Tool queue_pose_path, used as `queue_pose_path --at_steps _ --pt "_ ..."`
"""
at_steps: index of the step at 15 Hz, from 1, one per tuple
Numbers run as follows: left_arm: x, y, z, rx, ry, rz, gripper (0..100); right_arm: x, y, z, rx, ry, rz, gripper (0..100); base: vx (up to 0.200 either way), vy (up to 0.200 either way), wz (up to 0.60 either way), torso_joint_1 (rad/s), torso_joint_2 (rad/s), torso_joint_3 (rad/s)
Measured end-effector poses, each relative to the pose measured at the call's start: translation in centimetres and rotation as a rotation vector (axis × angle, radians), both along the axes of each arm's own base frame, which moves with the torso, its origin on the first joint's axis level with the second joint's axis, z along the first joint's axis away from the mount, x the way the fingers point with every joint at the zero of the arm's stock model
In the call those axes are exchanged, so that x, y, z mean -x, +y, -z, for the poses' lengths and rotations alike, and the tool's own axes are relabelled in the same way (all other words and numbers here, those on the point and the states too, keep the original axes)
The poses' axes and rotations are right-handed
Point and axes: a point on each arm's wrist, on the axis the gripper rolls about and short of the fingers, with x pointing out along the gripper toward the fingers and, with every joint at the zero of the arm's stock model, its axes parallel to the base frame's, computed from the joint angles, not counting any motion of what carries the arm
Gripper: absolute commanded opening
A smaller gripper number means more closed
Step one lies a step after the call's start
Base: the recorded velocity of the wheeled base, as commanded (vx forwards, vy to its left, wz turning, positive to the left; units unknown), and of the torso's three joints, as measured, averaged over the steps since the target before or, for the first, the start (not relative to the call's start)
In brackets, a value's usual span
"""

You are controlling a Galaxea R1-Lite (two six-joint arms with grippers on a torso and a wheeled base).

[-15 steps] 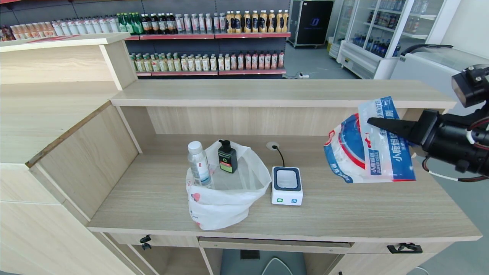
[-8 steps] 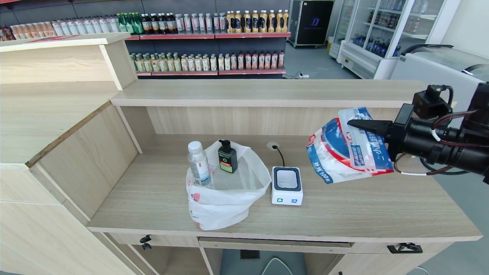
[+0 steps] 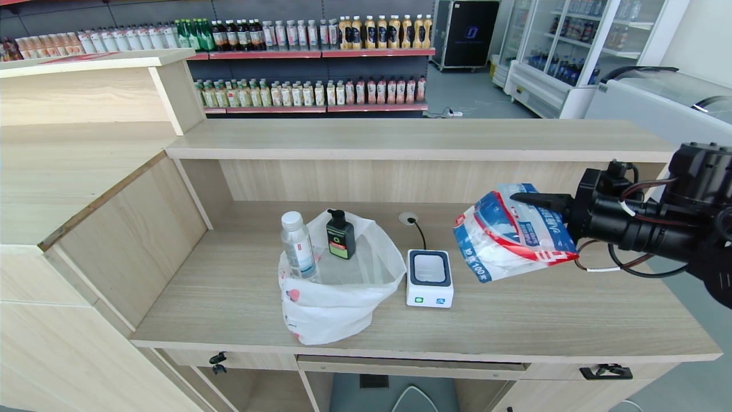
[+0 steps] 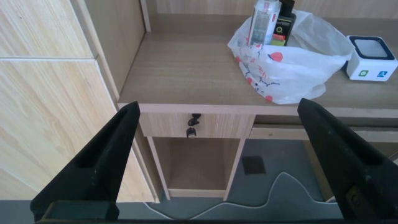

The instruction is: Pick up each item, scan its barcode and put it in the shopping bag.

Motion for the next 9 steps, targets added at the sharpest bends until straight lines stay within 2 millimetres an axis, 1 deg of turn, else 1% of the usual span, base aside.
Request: queue_pose_path --at_steps 4,9 --pt "0.0 0.0 0.0 0.0 0.0 0.0 100 -0.2 -0.2 1.4 -0.014 0.064 -0.037 0 0.0 0.0 0.0 0.0 0.0 0.0" --pt "0.0 0.0 0.0 0.0 0.0 0.0 100 -0.6 -0.7 1.8 -0.017 0.075 -0.042 0 0.0 0.0 0.0 0.0 0.0 0.0"
